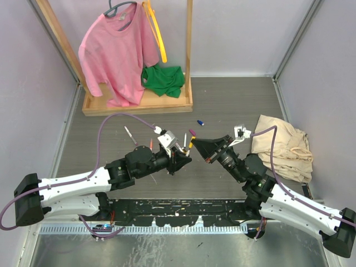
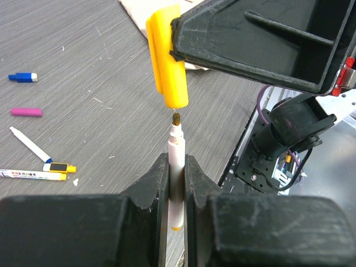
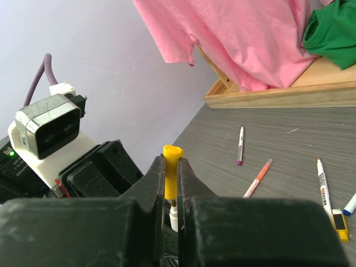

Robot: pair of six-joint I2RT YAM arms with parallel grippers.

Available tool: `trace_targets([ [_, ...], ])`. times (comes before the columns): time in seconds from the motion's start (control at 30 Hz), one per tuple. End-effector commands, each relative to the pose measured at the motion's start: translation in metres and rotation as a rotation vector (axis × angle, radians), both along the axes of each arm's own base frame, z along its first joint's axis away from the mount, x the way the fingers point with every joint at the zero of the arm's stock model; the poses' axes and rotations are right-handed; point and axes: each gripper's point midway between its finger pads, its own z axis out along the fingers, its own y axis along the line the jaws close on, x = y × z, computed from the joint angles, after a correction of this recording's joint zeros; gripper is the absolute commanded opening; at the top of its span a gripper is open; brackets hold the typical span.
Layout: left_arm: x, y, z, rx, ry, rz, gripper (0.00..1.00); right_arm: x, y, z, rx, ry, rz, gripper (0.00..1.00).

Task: Insert the pens into the pen caps
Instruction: Insert the pen cap onto the pen.

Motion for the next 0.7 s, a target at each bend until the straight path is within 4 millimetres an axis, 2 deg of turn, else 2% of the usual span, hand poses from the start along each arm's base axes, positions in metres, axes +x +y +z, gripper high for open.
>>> trace_targets([
  [0.0, 0.004, -0.001, 0.037, -0.11, -0.048, 0.017, 0.0, -0.007, 0.002, 0.017, 0.053, -0.037, 0.035, 0.0],
  [0.67, 0.005, -0.001, 0.037, -0.11, -0.049, 0.021, 0.0, -0.007, 0.007, 0.0, 0.011, -0.014, 0.051, 0.0],
])
